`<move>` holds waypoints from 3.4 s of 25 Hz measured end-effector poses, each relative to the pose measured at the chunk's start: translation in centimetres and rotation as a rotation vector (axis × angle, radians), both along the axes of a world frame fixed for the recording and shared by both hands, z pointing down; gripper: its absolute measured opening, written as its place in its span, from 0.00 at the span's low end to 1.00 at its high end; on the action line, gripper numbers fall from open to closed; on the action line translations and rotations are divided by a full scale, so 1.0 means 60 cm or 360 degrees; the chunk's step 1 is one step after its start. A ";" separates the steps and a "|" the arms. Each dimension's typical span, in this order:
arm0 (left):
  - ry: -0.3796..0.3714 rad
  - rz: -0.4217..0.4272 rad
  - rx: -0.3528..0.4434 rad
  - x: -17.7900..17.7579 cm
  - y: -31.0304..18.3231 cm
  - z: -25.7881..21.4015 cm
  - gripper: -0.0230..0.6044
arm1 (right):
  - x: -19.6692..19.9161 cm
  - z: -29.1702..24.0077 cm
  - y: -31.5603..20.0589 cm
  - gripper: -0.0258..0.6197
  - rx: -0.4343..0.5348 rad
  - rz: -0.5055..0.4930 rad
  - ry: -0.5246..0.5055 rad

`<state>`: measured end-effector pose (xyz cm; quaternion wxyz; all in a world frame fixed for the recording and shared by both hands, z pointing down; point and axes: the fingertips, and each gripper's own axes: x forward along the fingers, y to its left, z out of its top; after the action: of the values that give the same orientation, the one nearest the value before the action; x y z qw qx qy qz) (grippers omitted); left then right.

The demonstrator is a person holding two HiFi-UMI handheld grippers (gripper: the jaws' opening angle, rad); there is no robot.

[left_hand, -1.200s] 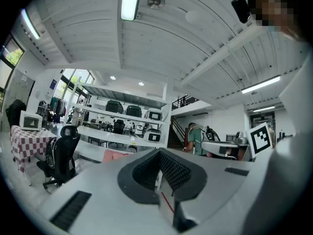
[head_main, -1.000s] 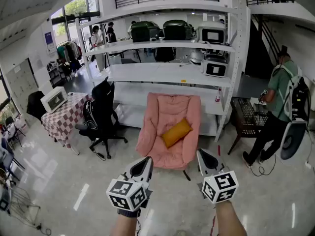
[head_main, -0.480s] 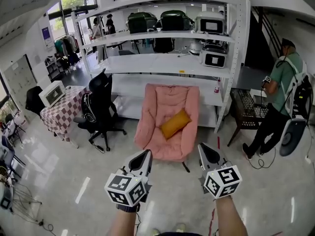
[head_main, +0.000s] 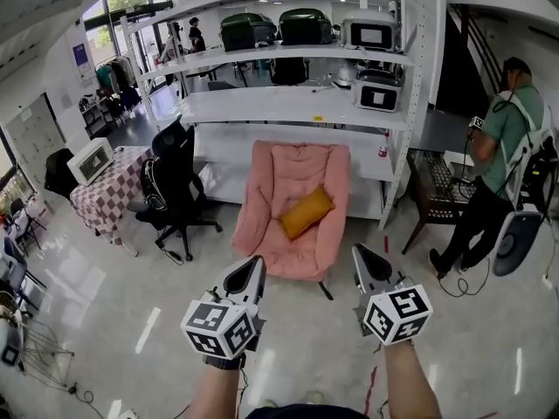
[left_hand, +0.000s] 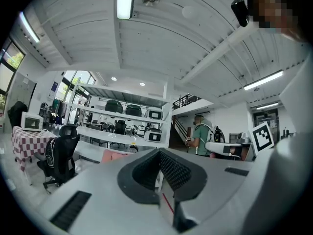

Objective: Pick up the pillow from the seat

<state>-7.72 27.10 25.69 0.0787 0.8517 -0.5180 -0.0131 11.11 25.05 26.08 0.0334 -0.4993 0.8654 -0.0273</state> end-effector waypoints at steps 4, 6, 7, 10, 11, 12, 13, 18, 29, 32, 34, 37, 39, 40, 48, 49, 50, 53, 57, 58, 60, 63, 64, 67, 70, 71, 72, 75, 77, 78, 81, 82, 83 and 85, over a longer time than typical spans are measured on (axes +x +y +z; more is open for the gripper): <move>-0.0006 -0.0038 -0.0002 0.013 -0.005 0.007 0.04 | 0.027 0.007 -0.003 0.04 -0.0004 -0.0008 -0.0018; -0.0015 -0.0048 -0.0006 0.020 -0.012 0.007 0.04 | 0.042 0.006 -0.009 0.04 -0.0004 -0.0003 -0.0034; -0.0019 -0.0051 -0.0007 0.023 -0.017 0.007 0.04 | 0.049 0.006 -0.013 0.04 -0.0005 0.0000 -0.0043; -0.0026 -0.0061 -0.0006 0.030 -0.032 0.004 0.04 | 0.064 0.007 -0.025 0.04 -0.0011 0.0004 -0.0057; -0.0027 -0.0062 -0.0007 0.032 -0.037 0.004 0.04 | 0.067 0.008 -0.029 0.04 -0.0014 0.0005 -0.0059; -0.0027 -0.0061 -0.0009 0.035 -0.042 0.006 0.05 | 0.070 0.010 -0.033 0.04 -0.0017 0.0008 -0.0061; -0.0025 -0.0058 -0.0011 0.037 -0.047 0.009 0.05 | 0.073 0.014 -0.037 0.04 -0.0022 0.0010 -0.0063; -0.0021 -0.0033 -0.0027 0.044 -0.088 0.028 0.05 | 0.073 0.035 -0.075 0.04 -0.0053 0.0020 -0.0054; -0.0028 0.0021 -0.0059 0.026 -0.263 0.067 0.04 | 0.040 0.081 -0.239 0.04 -0.0133 0.0049 -0.0006; -0.0032 0.0040 -0.0055 0.009 -0.324 0.071 0.04 | 0.017 0.089 -0.298 0.04 -0.0154 0.0054 0.0001; -0.0027 0.0052 -0.0064 -0.006 -0.365 0.078 0.04 | -0.004 0.095 -0.337 0.04 -0.0167 0.0052 0.0010; -0.0027 0.0068 -0.0073 -0.030 -0.421 0.087 0.05 | -0.036 0.104 -0.390 0.04 -0.0186 0.0048 0.0036; -0.0032 0.0086 -0.0067 -0.041 -0.455 0.088 0.05 | -0.048 0.105 -0.424 0.04 -0.0193 0.0059 0.0047; -0.0034 0.0095 -0.0066 -0.046 -0.473 0.089 0.05 | -0.053 0.106 -0.441 0.04 -0.0196 0.0068 0.0049; -0.0003 0.0139 -0.0100 -0.075 -0.581 0.113 0.05 | -0.089 0.130 -0.541 0.05 -0.0236 0.0084 0.0091; 0.0000 0.0145 -0.0106 -0.074 -0.589 0.115 0.04 | -0.089 0.134 -0.549 0.05 -0.0245 0.0083 0.0099; -0.0001 0.0149 -0.0110 -0.073 -0.597 0.118 0.05 | -0.089 0.138 -0.557 0.05 -0.0253 0.0083 0.0106; -0.0005 0.0148 -0.0115 -0.073 -0.627 0.128 0.05 | -0.086 0.155 -0.586 0.05 -0.0281 0.0086 0.0114; -0.0002 0.0139 -0.0146 -0.066 -0.669 0.153 0.04 | -0.078 0.184 -0.631 0.05 -0.0328 0.0076 0.0138; 0.0004 0.0138 -0.0157 -0.062 -0.681 0.162 0.05 | -0.075 0.192 -0.645 0.05 -0.0338 0.0072 0.0142; 0.0010 0.0133 -0.0182 -0.053 -0.711 0.180 0.05 | -0.066 0.210 -0.680 0.05 -0.0357 0.0065 0.0141; -0.0006 0.0105 -0.0208 -0.042 -0.760 0.206 0.04 | -0.056 0.238 -0.738 0.05 -0.0388 0.0041 0.0136; -0.0014 0.0091 -0.0214 -0.040 -0.778 0.213 0.05 | -0.053 0.246 -0.759 0.05 -0.0399 0.0030 0.0138; -0.0035 0.0047 -0.0243 -0.036 -0.834 0.232 0.04 | -0.047 0.268 -0.822 0.05 -0.0434 -0.0007 0.0141; -0.0048 0.0012 -0.0273 -0.030 -0.892 0.256 0.05 | -0.037 0.297 -0.886 0.05 -0.0478 -0.0034 0.0147; -0.0052 0.0005 -0.0275 -0.026 -0.911 0.264 0.04 | -0.032 0.308 -0.907 0.05 -0.0496 -0.0039 0.0149; -0.0055 -0.0001 -0.0273 -0.021 -0.931 0.271 0.05 | -0.026 0.321 -0.928 0.05 -0.0516 -0.0045 0.0153; -0.0052 -0.0013 -0.0287 -0.002 -0.983 0.300 0.04 | -0.010 0.368 -0.981 0.05 -0.0585 -0.0065 0.0180; -0.0055 -0.0018 -0.0303 0.012 -1.012 0.325 0.05 | 0.003 0.404 -1.010 0.05 -0.0637 -0.0079 0.0202; -0.0062 -0.0022 -0.0310 0.018 -1.025 0.338 0.04 | 0.009 0.422 -1.023 0.05 -0.0663 -0.0086 0.0211; -0.0093 -0.0035 -0.0330 0.035 -1.063 0.376 0.05 | 0.026 0.478 -1.060 0.05 -0.0743 -0.0102 0.0240; -0.0098 -0.0040 -0.0341 0.040 -1.074 0.389 0.04 | 0.032 0.499 -1.070 0.05 -0.0771 -0.0106 0.0252; -0.0099 -0.0047 -0.0355 0.043 -1.084 0.402 0.04 | 0.037 0.519 -1.079 0.05 -0.0798 -0.0111 0.0264; -0.0099 -0.0063 -0.0389 0.046 -1.103 0.429 0.04 | 0.043 0.557 -1.095 0.05 -0.0847 -0.0127 0.0290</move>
<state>-4.94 -39.09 51.46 0.1655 0.8253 -0.5347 0.0751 13.66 -40.66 59.52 -0.1781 -0.4564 0.8461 -0.2098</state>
